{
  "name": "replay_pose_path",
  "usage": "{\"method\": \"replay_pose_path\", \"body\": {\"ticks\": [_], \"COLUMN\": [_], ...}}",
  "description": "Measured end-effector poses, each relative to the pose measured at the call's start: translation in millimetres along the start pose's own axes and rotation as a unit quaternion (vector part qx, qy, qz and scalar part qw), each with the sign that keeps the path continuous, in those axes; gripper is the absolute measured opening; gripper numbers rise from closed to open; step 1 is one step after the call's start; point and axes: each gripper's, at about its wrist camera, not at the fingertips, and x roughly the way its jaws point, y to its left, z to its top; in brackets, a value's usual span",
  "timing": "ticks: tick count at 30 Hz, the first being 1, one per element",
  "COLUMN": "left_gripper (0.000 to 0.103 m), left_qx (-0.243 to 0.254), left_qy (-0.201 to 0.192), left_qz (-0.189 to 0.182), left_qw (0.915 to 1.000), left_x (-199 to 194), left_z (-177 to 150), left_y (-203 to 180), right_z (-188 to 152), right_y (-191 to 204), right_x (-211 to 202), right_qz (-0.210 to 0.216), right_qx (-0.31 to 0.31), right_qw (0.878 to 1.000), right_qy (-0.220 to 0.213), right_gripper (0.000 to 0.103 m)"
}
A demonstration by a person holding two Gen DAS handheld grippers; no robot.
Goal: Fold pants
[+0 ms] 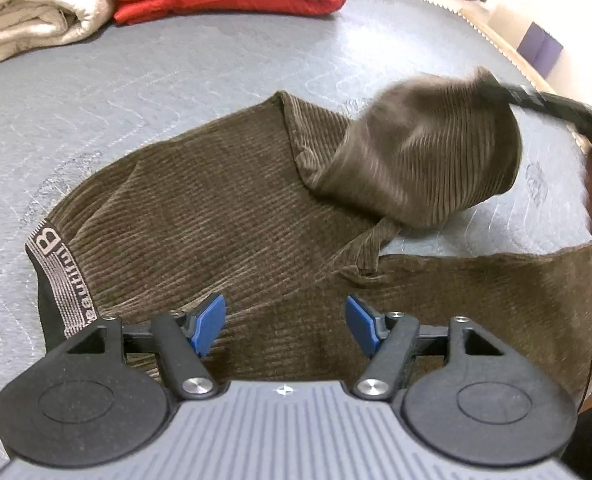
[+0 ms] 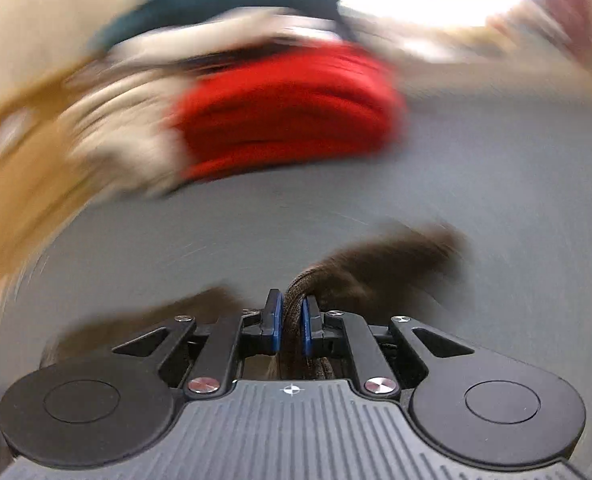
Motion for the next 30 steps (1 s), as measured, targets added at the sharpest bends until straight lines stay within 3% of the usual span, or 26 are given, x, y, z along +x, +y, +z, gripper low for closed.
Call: {"method": "replay_pose_path", "body": {"ticks": [2,4,7,9,10,13,15,17,20,22,25,27,30], "left_gripper": [0.072,0.072,0.072,0.072,0.072,0.073,0.073,0.073,0.073,0.073,0.073,0.073,0.073], "left_qx": [-0.003,-0.003,0.0,0.0,-0.001,-0.008,-0.009,-0.008,-0.005,-0.004,0.0,0.003,0.006], "left_qy": [-0.004,-0.006,-0.006,-0.007,-0.008,-0.011,-0.013,-0.014,-0.011,-0.009,-0.007,-0.007,-0.004], "left_qz": [-0.001,-0.002,-0.003,-0.003,-0.002,-0.002,-0.001,-0.001,0.002,0.002,0.0,-0.002,-0.002], "left_qw": [1.0,1.0,1.0,1.0,1.0,0.9999,0.9999,0.9999,0.9999,0.9999,1.0,1.0,1.0], "left_x": [-4,-8,-11,-13,-14,-17,-19,-19,-17,-16,-13,-11,-8], "left_z": [-1,-3,-6,-8,-8,-8,-7,-6,-6,-5,-4,-3,-2], "left_y": [1,0,-1,-1,1,5,6,7,6,5,2,-1,-6], "right_z": [-10,-38,-86,-103,-101,-72,-58,-58,-80,-106,-144,-147,-148], "right_y": [49,89,124,133,127,69,18,-24,-65,-82,-77,-78,-85], "right_x": [-15,-17,-11,-27,-34,-56,-75,-88,-86,-74,-59,-55,-55], "right_qz": [0.069,0.145,0.193,0.189,0.186,0.172,0.124,0.058,-0.006,0.006,0.004,-0.014,-0.02], "right_qx": [-0.082,-0.137,-0.197,-0.226,-0.213,-0.079,-0.004,0.055,0.106,0.148,0.1,0.074,0.097], "right_qw": [0.994,0.974,0.933,0.921,0.927,0.964,0.985,0.993,0.985,0.966,0.951,0.95,0.954], "right_qy": [0.031,0.108,0.232,0.253,0.246,0.185,0.121,0.088,0.139,0.21,0.292,0.304,0.284], "right_gripper": [0.011,0.013,0.013,0.013,0.013,0.014,0.02,0.032,0.035,0.042,0.042,0.043,0.042]}}
